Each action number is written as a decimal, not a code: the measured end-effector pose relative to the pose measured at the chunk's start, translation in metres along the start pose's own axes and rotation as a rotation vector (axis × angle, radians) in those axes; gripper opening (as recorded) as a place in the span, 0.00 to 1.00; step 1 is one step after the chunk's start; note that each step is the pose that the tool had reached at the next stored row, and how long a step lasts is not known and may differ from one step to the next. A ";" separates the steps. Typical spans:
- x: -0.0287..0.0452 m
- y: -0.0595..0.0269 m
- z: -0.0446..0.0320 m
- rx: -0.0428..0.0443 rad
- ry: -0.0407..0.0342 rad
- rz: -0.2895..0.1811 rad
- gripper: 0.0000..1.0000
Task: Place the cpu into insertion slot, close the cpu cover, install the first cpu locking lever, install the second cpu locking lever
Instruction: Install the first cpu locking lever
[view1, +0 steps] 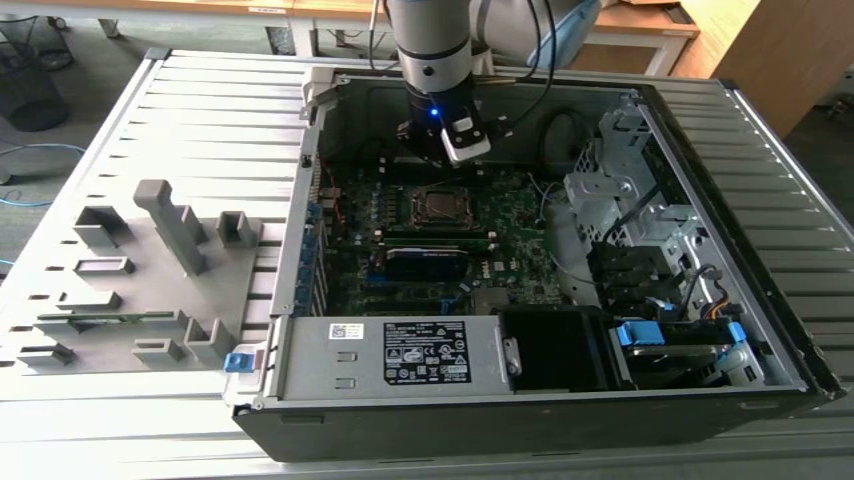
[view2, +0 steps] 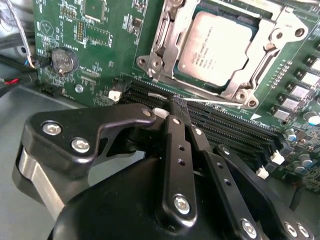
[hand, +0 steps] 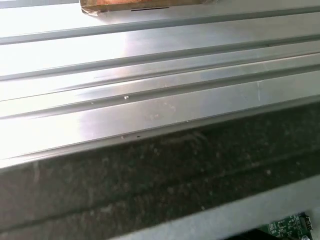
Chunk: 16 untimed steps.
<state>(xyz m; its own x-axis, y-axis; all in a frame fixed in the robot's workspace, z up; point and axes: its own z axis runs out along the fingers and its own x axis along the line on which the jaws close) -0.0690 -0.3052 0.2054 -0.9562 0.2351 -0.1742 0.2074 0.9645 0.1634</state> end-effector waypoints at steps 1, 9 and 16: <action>0.0000 0.0000 0.0000 0.0000 0.0000 0.000 0.11; 0.0005 -0.0011 0.0034 -0.0002 -0.0027 0.000 0.11; 0.0007 -0.0036 0.0078 -0.0009 -0.0050 -0.001 0.11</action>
<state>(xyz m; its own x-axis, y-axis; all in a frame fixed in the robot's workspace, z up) -0.0688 -0.3076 0.1972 -0.9554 0.2345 -0.1793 0.2060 0.9647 0.1640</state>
